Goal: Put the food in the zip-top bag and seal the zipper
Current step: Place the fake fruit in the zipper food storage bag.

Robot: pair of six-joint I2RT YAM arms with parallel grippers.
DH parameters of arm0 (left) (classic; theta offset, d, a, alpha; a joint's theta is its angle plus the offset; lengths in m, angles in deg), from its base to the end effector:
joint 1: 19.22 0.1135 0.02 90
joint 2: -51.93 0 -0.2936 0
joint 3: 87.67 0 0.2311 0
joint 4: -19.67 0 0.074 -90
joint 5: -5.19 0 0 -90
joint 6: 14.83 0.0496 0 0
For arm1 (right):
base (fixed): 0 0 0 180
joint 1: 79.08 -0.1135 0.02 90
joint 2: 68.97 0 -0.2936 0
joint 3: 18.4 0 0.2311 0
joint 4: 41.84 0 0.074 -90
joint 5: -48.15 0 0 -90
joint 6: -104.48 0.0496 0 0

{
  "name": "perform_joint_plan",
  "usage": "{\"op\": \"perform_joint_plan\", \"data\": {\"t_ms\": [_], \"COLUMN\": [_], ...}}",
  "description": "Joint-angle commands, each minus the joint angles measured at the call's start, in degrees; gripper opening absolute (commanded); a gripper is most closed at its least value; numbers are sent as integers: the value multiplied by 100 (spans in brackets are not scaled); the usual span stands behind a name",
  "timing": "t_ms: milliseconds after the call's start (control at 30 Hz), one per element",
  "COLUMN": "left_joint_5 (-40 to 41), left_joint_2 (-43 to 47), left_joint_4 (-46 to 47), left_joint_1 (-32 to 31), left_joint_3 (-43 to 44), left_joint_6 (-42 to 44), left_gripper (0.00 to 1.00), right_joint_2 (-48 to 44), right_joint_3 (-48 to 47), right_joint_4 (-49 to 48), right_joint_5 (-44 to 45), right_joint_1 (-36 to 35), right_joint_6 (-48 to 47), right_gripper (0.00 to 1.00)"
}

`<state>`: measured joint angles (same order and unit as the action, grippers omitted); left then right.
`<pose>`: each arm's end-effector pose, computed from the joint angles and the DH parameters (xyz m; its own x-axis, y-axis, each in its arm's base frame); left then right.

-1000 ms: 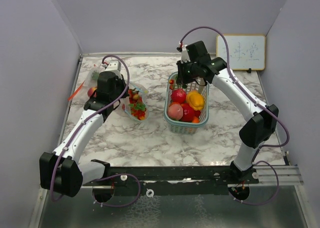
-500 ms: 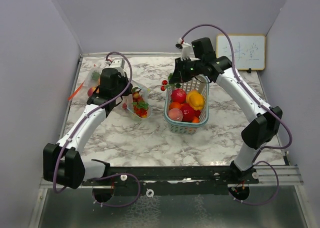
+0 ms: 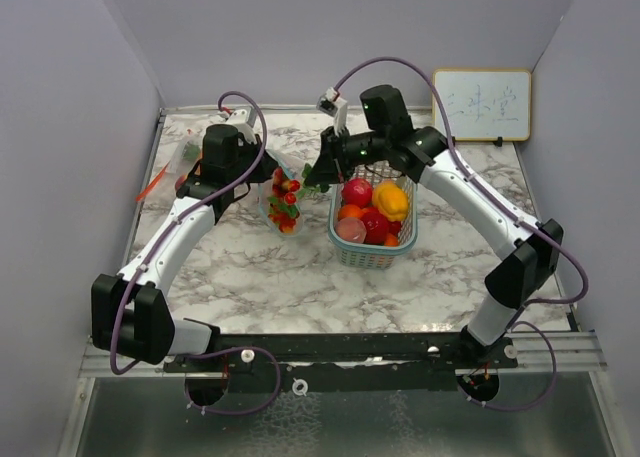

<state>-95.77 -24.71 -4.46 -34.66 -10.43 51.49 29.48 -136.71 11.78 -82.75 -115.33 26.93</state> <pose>0.2826 -0.0878 0.3526 -0.5249 -0.2641 -0.8092 0.2387 0.8668 -0.4377 0.2818 0.2469 0.4205 -0.6286 -0.2589 -0.7334 -0.7685 0.3518 0.5345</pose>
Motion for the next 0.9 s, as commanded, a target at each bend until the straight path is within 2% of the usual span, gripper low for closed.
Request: {"op": "perform_joint_plan", "data": {"t_ms": [0, 167, 300, 500, 633, 767, 867], "left_joint_5": [-509, -701, -969, -823, -970, -1142, -1179], "left_joint_2": [91, 206, 76, 13, 16, -105, -100], "left_joint_4": [137, 2, -278, -499, -478, -588, -562], "left_joint_1": [17, -2, -21, -38, -79, -163, -196], "left_joint_3": [58, -106, -14, -68, -139, 92, 182], "left_joint_6": [-168, -113, 42, 162, 181, 297, 323], "left_gripper": [0, 0, 0, 0, 0, 0, 0], "right_joint_2": [-102, -372, -571, -1164, -1253, -805, -365], "right_joint_3": [644, 1671, 2262, 3115, 3259, 3139, 2976], "right_joint_4": [-846, -2086, -2611, -3301, -3474, -3800, -4050], "right_joint_5": [450, 742, 1140, 1741, 2107, 2154, 2515], "right_joint_1": [-143, -289, -704, -1328, -1547, -1587, -1587], "right_joint_6": [142, 373, 110, 46, 57, 96, 179], "right_gripper": [1, 1, 1, 1, 1, 1, 1]}}
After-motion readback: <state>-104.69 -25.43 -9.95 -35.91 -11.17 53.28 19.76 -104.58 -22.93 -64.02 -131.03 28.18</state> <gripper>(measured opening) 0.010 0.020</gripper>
